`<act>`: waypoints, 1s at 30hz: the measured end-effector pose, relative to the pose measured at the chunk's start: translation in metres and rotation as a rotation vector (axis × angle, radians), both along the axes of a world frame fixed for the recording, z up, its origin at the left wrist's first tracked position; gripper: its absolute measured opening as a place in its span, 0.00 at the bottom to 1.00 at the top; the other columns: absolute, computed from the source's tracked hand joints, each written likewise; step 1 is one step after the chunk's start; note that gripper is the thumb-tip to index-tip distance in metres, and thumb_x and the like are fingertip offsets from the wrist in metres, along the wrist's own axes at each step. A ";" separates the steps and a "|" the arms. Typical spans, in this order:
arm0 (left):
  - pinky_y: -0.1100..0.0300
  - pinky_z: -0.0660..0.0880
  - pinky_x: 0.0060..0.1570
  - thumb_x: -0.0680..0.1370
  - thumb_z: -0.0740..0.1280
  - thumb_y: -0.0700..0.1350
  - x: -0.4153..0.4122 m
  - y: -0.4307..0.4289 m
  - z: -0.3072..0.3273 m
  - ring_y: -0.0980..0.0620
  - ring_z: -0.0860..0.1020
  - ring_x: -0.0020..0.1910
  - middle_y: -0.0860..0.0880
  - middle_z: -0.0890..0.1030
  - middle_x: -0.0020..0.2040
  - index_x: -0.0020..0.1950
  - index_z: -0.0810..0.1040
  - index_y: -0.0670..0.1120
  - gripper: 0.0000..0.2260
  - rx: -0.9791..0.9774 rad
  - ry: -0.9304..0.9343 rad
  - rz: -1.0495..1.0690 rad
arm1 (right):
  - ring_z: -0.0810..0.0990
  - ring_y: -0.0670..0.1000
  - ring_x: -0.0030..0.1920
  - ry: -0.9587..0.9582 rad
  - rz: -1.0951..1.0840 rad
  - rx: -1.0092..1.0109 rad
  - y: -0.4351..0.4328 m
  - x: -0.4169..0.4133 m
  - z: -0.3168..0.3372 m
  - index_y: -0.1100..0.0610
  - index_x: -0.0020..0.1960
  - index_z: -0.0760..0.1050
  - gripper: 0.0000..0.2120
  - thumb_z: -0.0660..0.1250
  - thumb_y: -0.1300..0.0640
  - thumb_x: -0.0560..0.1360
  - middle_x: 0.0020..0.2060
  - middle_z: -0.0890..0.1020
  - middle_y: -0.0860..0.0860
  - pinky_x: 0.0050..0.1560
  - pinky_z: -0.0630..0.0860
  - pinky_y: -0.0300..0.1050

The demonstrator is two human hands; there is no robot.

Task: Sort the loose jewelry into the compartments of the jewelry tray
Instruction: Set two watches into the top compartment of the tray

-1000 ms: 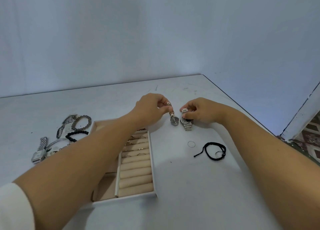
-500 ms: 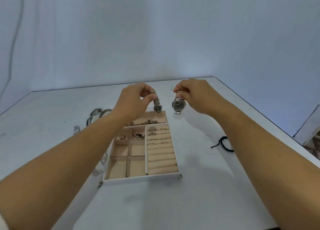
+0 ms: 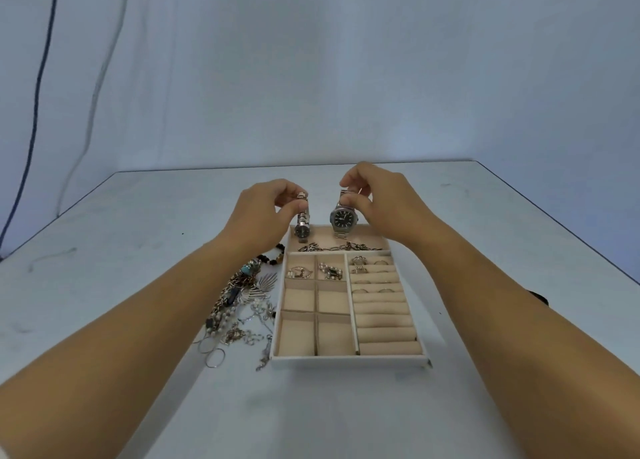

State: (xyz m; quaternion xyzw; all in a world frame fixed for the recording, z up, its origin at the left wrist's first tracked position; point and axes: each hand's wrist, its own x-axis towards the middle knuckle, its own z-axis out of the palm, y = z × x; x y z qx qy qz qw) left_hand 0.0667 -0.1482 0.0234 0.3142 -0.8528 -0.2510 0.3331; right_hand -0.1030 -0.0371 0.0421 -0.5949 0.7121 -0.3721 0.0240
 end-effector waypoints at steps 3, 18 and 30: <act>0.72 0.66 0.40 0.75 0.70 0.47 0.000 -0.004 -0.006 0.64 0.78 0.43 0.58 0.82 0.42 0.47 0.80 0.54 0.02 0.031 -0.013 -0.021 | 0.77 0.48 0.45 0.022 -0.004 -0.002 -0.004 0.002 -0.002 0.51 0.49 0.75 0.05 0.68 0.54 0.74 0.41 0.78 0.43 0.51 0.71 0.44; 0.64 0.68 0.33 0.77 0.67 0.49 -0.001 -0.015 -0.017 0.54 0.77 0.35 0.54 0.81 0.38 0.51 0.78 0.53 0.04 0.077 -0.160 -0.024 | 0.76 0.48 0.47 0.019 0.031 0.034 -0.013 -0.001 -0.013 0.48 0.47 0.76 0.03 0.68 0.53 0.74 0.43 0.80 0.44 0.49 0.71 0.43; 0.55 0.61 0.51 0.71 0.69 0.60 -0.008 -0.020 -0.033 0.52 0.63 0.55 0.55 0.67 0.47 0.49 0.81 0.61 0.09 -0.244 -0.327 0.140 | 0.77 0.46 0.45 -0.023 0.054 0.045 -0.019 0.001 -0.016 0.48 0.47 0.76 0.03 0.68 0.53 0.74 0.42 0.80 0.44 0.50 0.73 0.44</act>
